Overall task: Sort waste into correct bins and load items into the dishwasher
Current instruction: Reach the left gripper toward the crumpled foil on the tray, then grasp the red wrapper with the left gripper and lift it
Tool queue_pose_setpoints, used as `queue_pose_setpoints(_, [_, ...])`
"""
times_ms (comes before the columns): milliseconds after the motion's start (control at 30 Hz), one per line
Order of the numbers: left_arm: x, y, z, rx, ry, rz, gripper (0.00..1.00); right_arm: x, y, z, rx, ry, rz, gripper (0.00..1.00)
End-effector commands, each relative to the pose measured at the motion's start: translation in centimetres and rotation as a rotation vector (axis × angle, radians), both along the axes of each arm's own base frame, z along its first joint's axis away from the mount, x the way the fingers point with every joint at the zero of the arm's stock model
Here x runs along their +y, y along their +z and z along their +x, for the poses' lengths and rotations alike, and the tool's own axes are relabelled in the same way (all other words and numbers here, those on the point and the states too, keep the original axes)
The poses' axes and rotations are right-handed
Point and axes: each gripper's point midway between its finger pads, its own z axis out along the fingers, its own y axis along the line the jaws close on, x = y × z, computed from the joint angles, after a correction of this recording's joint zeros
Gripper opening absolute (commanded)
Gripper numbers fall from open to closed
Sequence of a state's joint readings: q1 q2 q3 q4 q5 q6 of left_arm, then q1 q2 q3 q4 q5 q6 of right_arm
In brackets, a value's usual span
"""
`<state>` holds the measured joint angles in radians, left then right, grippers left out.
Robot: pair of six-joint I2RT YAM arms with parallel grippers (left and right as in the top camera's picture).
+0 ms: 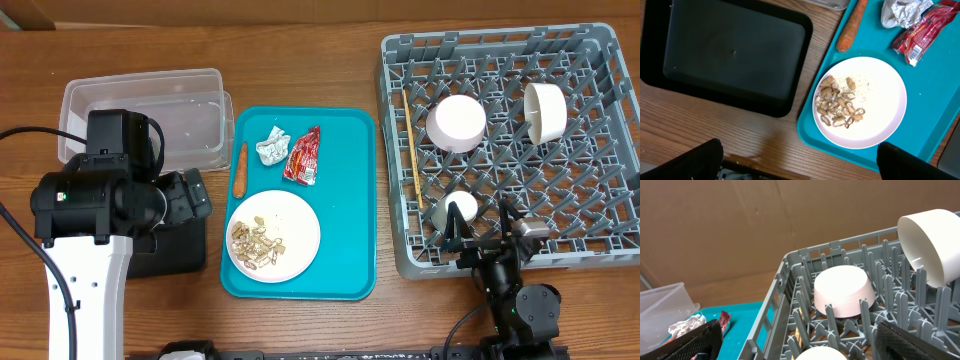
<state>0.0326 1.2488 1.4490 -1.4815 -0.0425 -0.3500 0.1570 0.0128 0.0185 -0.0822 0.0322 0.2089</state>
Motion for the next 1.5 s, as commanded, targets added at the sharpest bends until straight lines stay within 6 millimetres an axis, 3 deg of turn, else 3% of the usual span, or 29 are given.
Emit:
queue_pose_setpoints(0, [0.0,0.6,1.8,-0.075,0.061,-0.011,1.0,-0.1,-0.2,0.0,-0.002,-0.004,0.001,1.0])
queue_pose_setpoints(100, [-2.1,1.3,3.4,-0.141,0.089,-0.158,1.0,-0.1,-0.2,0.0,-0.002,-0.004,0.001,1.0])
queue_pose_setpoints(233, [-5.8,2.7,7.2,-0.26,-0.053,-0.313,1.0,-0.1,-0.2,0.0,-0.002,-0.004,0.001,1.0])
queue_pose_setpoints(300, [-7.4,2.1,8.6,-0.266,-0.124,-0.316,1.0,-0.1,-0.2,0.0,-0.002,-0.004,0.001,1.0])
queue_pose_setpoints(467, [-13.5,-2.4,11.4,-0.181,-0.379,-0.289,0.99,-0.1,-0.2,0.0,-0.002,-0.004,0.001,1.0])
queue_pose_setpoints(567, [-16.0,-5.2,12.5,-0.132,-0.437,-0.297,1.0,-0.1,-0.2,0.0,-0.002,-0.004,0.001,1.0])
queue_pose_setpoints(667, [-18.3,-7.8,14.2,-0.124,-0.49,-0.289,0.86,-0.1,-0.2,0.0,-0.002,-0.004,0.001,1.0])
queue_pose_setpoints(867, [-18.9,-13.9,16.5,-0.079,-0.5,-0.077,0.85,-0.1,-0.2,0.0,-0.002,-0.004,0.001,1.0])
queue_pose_setpoints(1000, [-19.8,-17.7,16.1,-0.003,-0.539,-0.041,0.76,-0.1,-0.2,0.0,-0.002,-0.004,0.001,1.0])
queue_pose_setpoints(1100, [-18.6,-20.3,16.1,0.05,-0.513,0.046,0.7,-0.1,-0.2,0.0,-0.002,-0.004,0.001,1.0])
queue_pose_setpoints(1233, [-17.9,-21.7,16.0,0.079,-0.505,0.085,0.67,-0.1,-0.2,0.0,-0.002,-0.004,0.001,1.0])
queue_pose_setpoints(1400, [-18.3,-21.7,16.4,0.062,-0.507,0.074,0.67,-0.1,-0.2,0.0,-0.002,-0.004,0.001,1.0])
queue_pose_setpoints(1467, [-19.0,-21.7,16.1,0.067,-0.514,0.027,0.59,-0.1,-0.2,0.0,-0.002,-0.004,0.001,1.0])
